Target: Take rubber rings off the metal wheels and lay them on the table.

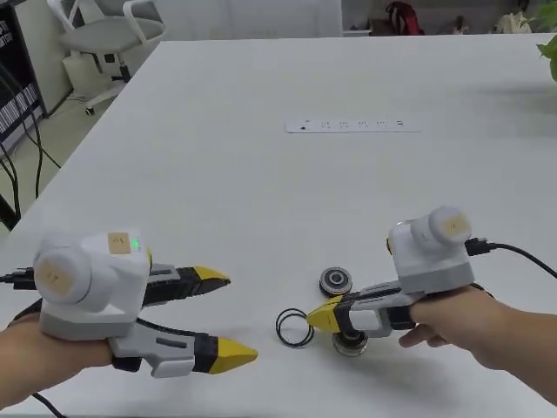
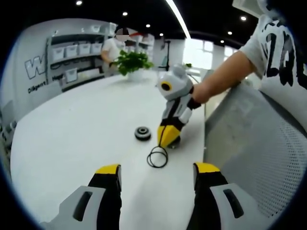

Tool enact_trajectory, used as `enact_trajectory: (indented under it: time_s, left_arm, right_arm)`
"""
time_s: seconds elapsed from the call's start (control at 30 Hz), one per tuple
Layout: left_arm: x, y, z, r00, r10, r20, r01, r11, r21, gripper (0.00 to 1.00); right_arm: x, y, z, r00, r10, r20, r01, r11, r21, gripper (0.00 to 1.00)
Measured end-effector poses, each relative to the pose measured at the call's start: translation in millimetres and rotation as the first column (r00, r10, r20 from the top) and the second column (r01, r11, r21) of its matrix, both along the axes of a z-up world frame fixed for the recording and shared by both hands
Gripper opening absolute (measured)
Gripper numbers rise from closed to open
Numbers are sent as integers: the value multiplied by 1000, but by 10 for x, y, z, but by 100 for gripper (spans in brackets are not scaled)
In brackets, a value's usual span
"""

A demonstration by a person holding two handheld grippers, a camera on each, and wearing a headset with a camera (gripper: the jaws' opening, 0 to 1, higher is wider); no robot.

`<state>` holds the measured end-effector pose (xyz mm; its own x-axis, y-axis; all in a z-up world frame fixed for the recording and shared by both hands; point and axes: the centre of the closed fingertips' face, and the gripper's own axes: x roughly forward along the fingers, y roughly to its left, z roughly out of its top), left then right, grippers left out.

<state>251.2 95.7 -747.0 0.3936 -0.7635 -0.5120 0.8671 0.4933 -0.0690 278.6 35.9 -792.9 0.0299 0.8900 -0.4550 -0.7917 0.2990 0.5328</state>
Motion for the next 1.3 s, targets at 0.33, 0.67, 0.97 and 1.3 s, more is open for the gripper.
enact_trajectory:
  time_s: [0.33, 0.67, 0.97, 1.3]
  left_arm:
    - [38, 61, -55, 1000, 5, -6, -5, 1000, -1, 61]
    - [29, 50, -90, 1000, 1, -15, -1, 1000, 5, 61]
    - [21, 44, -112, 1000, -4, -23, 5, 1000, 11, 60]
    - [36, 23, -108, 1000, -10, -28, 11, 1000, 16, 60]
  right_arm:
    - [12, -21, -56, 999, 3, 34, -2, 1000, -29, 0]
    - [28, -46, -80, 998, 5, 61, -2, 999, -45, 4]
    - [-19, -33, -68, 996, 33, 87, -28, 998, -59, 10]
    - [26, -81, 4, 994, 24, 108, -19, 999, -48, 17]
